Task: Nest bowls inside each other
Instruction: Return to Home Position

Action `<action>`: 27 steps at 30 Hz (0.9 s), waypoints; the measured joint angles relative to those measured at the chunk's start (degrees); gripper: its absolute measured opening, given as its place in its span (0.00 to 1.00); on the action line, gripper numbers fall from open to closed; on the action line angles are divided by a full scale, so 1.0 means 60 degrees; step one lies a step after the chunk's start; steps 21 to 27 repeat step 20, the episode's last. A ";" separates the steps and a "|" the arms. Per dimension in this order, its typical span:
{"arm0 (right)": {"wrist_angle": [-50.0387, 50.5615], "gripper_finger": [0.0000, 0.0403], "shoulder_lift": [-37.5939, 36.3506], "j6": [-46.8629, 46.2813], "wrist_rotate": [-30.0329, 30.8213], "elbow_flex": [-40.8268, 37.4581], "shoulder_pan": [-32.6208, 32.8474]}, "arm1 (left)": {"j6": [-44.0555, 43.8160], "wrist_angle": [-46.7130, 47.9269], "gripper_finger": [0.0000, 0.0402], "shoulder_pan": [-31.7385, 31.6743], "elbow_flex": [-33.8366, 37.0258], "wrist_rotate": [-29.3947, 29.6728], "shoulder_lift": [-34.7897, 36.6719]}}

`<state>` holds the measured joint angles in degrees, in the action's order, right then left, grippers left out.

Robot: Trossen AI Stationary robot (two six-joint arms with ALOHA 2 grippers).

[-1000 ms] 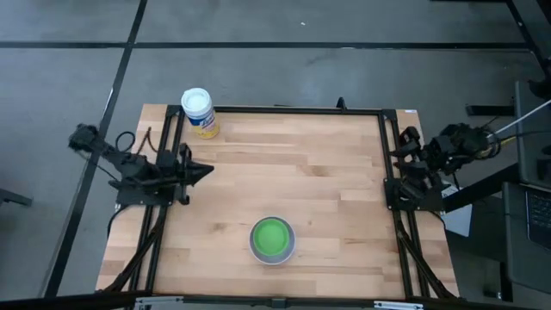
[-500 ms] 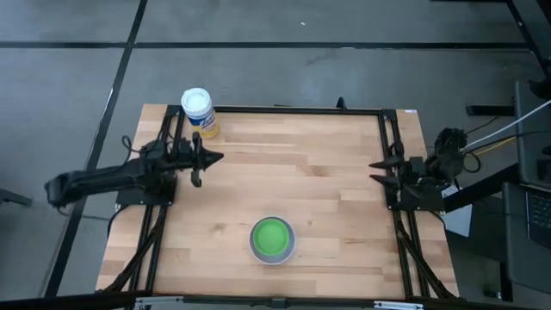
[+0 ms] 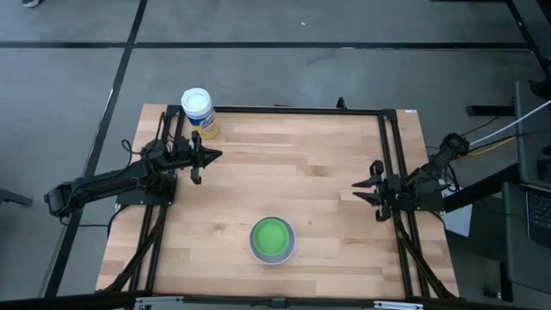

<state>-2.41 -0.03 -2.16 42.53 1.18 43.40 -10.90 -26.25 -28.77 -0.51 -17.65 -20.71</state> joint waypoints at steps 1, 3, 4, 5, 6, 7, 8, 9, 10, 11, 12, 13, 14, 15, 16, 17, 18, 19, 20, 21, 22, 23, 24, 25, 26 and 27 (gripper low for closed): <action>-0.0101 0.29 0.0010 0.0084 -0.0073 -0.0031 -0.0069 | -0.0042 0.0036 0.01 0.0041 0.0000 0.0003 0.0000; -0.0282 0.28 0.0000 0.0427 -0.0326 -0.0017 -0.0168 | -0.0109 0.0116 0.02 0.0156 0.0000 0.0060 0.0000; -0.0271 0.27 0.0000 0.0569 -0.0484 -0.0016 -0.0227 | -0.0124 0.0141 0.02 0.0234 0.0000 0.0120 -0.0002; -0.0250 0.27 0.0001 0.0677 -0.0680 -0.0016 -0.0295 | -0.0105 0.0163 0.02 0.0316 0.0000 0.0197 0.0000; -0.0248 0.26 0.0000 0.0714 -0.0963 -0.0016 -0.0370 | -0.0060 0.0198 0.02 0.0404 0.0000 0.0265 0.0000; -0.0248 0.26 0.0000 0.0749 -0.1317 -0.0016 -0.0444 | 0.0025 0.0276 0.02 0.0494 0.0000 0.0332 0.0000; -0.0245 0.26 0.0000 0.0824 -0.1755 -0.0016 -0.0516 | 0.0096 0.0333 0.02 0.0579 0.0000 0.0435 -0.0004; -0.0241 0.25 0.0000 0.0912 -0.2234 -0.0016 -0.0600 | 0.0160 0.0334 0.01 0.0634 0.0000 0.0500 -0.0004; -0.0233 0.25 0.0000 0.0956 -0.2685 -0.0016 -0.0703 | 0.0199 0.0340 0.01 0.0680 0.0000 0.0555 0.0000; -0.0192 0.25 0.0000 0.1014 -0.3063 -0.0016 -0.0825 | 0.0241 0.0366 0.01 0.0691 0.0000 0.0582 0.0000; -0.0149 0.24 0.0000 0.1093 -0.3434 -0.0016 -0.0973 | 0.0263 0.0426 0.01 0.0707 0.0000 0.0606 -0.0002; -0.0127 0.24 0.0000 0.1170 -0.3790 -0.0016 -0.1158 | 0.0270 0.0457 0.01 0.0716 0.0000 0.0609 -0.0004; -0.0100 0.24 0.0000 0.1191 -0.4133 -0.0016 -0.1380 | 0.0270 0.0479 0.01 0.0717 0.0000 0.0609 -0.0004; -0.0048 0.23 0.0000 0.1192 -0.4472 -0.0016 -0.1631 | 0.0270 0.0481 0.01 0.0722 0.0000 0.0609 -0.0004; -0.0005 0.22 0.0002 0.1193 -0.4829 -0.0021 -0.1912 | 0.0270 0.0481 0.01 0.0728 0.0000 0.0610 -0.0004; 0.0011 0.22 0.0000 0.1192 -0.5203 -0.0034 -0.2234 | 0.0268 0.0463 0.01 0.0736 0.0000 0.0636 -0.0004; 0.0050 0.21 0.0000 0.1191 -0.5511 -0.0034 -0.2581 | 0.0270 0.0395 0.02 0.0770 0.0001 0.0716 -0.0004; 0.0096 0.21 0.0003 0.1180 -0.5798 -0.0034 -0.3011 | 0.0278 0.0284 0.02 0.0828 0.0004 0.0870 -0.0004; 0.0152 0.20 0.0000 0.1141 -0.6112 -0.0034 -0.3439 | 0.0315 0.0216 0.02 0.0912 0.0004 0.1047 -0.0004; 0.0152 0.20 0.0000 0.1141 -0.6112 -0.0034 -0.3439 | 0.0315 0.0216 0.02 0.0912 0.0004 0.1047 -0.0004; 0.0152 0.20 0.0000 0.1141 -0.6112 -0.0034 -0.3439 | 0.0315 0.0216 0.02 0.0912 0.0004 0.1047 -0.0004; 0.0152 0.20 0.0000 0.1141 -0.6112 -0.0034 -0.3439 | 0.0315 0.0216 0.02 0.0912 0.0004 0.1047 -0.0004; 0.0152 0.20 0.0000 0.1141 -0.6112 -0.0034 -0.3439 | 0.0315 0.0216 0.02 0.0912 0.0004 0.1047 -0.0004; 0.0152 0.20 0.0000 0.1141 -0.6112 -0.0034 -0.3439 | 0.0315 0.0216 0.02 0.0912 0.0004 0.1047 -0.0004; 0.0152 0.20 0.0000 0.1141 -0.6112 -0.0034 -0.3439 | 0.0315 0.0216 0.02 0.0912 0.0004 0.1047 -0.0004; 0.0152 0.20 0.0000 0.1141 -0.6112 -0.0034 -0.3439 | 0.0315 0.0216 0.02 0.0912 0.0004 0.1047 -0.0004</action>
